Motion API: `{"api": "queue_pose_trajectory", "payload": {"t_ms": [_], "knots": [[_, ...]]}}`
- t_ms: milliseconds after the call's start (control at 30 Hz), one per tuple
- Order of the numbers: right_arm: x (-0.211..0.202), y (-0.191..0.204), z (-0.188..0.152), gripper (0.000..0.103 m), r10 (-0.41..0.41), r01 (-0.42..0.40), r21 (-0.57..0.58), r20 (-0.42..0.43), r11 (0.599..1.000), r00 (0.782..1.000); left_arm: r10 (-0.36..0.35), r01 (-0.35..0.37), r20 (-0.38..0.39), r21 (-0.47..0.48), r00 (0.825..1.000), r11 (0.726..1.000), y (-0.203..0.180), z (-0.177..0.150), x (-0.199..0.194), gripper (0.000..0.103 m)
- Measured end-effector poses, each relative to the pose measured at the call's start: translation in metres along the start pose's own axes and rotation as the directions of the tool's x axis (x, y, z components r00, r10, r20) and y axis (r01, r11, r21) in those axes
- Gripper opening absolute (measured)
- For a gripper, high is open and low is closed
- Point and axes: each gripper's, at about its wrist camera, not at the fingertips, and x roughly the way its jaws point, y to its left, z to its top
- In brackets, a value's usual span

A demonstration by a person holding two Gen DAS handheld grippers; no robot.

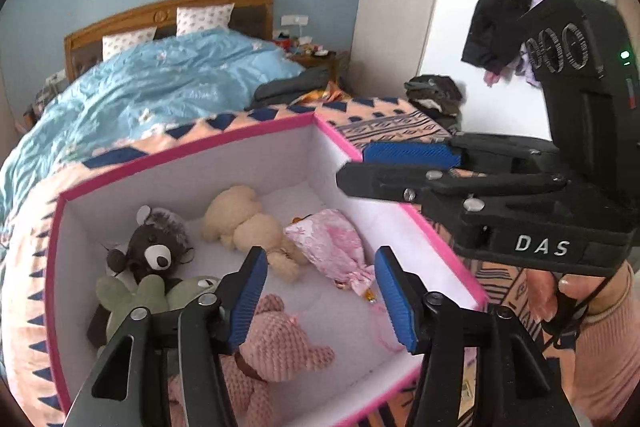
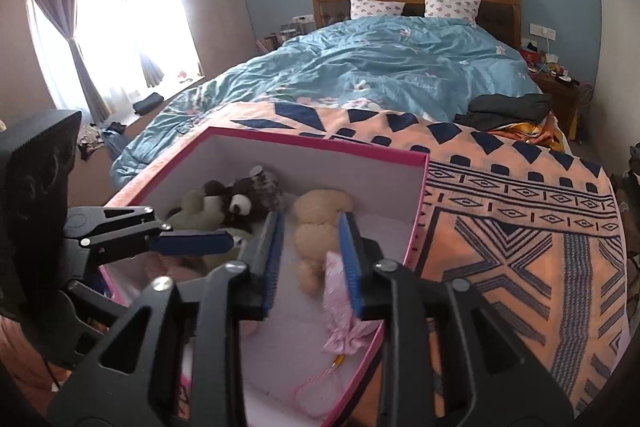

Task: Organize objects
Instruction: 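Move both grippers out of the box to the tissue packs on the bedspread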

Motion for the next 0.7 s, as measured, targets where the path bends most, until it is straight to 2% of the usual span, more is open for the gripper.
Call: {"api": "queue_pose_trajectory", "payload": {"t_ms": [233,433,533,700], "knots": [[-0.031,0.01,-0.022,0.043,0.041,-0.041,0.008,0.024,0.999,0.999,-0.055,0.052,0.074,0.036,0.996,0.998,-0.016,-0.02,-0.035,0.058],[-0.061,0.009,-0.054,0.049,0.067,-0.069,0.053,0.043,0.996,0.997,-0.115,0.107,0.112,0.073,0.987,0.992,-0.032,-0.048,-0.061,0.058],[-0.072,0.005,-0.075,0.052,0.072,-0.075,0.09,0.039,0.993,0.997,-0.176,0.17,0.086,0.07,0.981,0.983,-0.038,-0.067,-0.062,0.059],[-0.081,-0.007,-0.121,0.052,0.05,-0.05,0.191,0.005,0.98,0.999,-0.233,0.235,-0.032,0.066,0.972,0.97,-0.054,-0.1,-0.035,0.059]]}}
